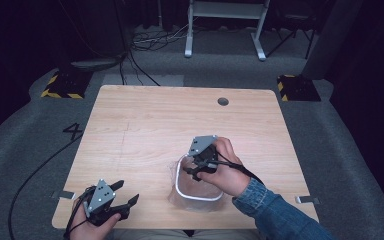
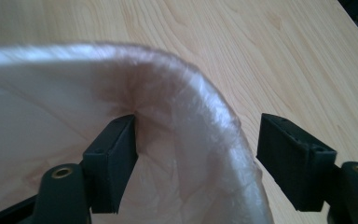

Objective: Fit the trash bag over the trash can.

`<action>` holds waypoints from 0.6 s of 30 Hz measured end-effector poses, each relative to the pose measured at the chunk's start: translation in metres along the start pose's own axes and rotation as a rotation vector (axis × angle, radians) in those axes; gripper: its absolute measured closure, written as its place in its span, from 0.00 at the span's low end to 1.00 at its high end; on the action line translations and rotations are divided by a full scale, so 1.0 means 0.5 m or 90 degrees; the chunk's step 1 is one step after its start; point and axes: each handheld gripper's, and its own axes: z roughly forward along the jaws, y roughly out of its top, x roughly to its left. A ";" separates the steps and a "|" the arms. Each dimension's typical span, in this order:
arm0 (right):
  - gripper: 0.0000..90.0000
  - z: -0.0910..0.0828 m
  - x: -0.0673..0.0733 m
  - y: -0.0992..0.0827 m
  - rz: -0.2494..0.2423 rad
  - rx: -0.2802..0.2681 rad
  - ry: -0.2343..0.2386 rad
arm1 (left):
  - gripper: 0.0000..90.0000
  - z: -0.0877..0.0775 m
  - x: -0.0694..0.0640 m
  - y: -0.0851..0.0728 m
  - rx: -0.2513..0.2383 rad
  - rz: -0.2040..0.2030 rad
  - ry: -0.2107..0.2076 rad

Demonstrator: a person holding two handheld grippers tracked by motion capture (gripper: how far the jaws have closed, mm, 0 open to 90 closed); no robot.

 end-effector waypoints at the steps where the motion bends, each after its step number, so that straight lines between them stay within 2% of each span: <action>1: 0.32 0.002 0.001 0.000 -0.009 0.009 -0.006 | 0.37 0.002 -0.001 0.000 -0.001 -0.003 -0.003; 5: 0.33 0.010 0.005 -0.003 -0.025 0.051 -0.033 | 0.36 0.004 0.000 0.003 0.000 0.007 -0.005; 6: 0.34 0.011 0.005 -0.005 -0.029 0.056 -0.038 | 0.36 0.005 -0.001 0.004 -0.001 0.002 -0.005; 8: 0.34 0.012 0.006 -0.008 -0.034 0.065 -0.042 | 0.36 0.007 0.000 0.005 0.001 0.009 -0.007; 10: 0.34 0.007 0.005 -0.008 -0.029 0.060 -0.035 | 0.36 0.008 0.000 0.006 0.001 0.006 -0.008; 11: 0.34 0.000 0.004 -0.007 -0.022 0.048 -0.024 | 0.36 0.009 0.002 0.007 0.002 0.011 -0.009; 13: 0.32 -0.020 0.003 -0.003 -0.014 0.020 -0.012 | 0.36 0.012 0.000 0.008 0.000 0.004 -0.012; 14: 0.32 -0.028 0.002 -0.001 -0.016 0.008 -0.009 | 0.36 0.013 0.001 0.009 0.001 0.011 -0.010; 16: 0.33 -0.053 -0.002 0.004 -0.014 -0.007 -0.017 | 0.37 0.015 0.000 0.010 0.002 0.011 -0.012; 17: 0.33 -0.053 -0.002 0.004 -0.014 -0.007 -0.017 | 0.37 0.015 0.000 0.010 0.002 0.011 -0.012; 18: 0.33 -0.081 -0.012 0.007 -0.008 -0.021 -0.034 | 0.37 0.016 -0.001 0.011 0.000 0.008 -0.012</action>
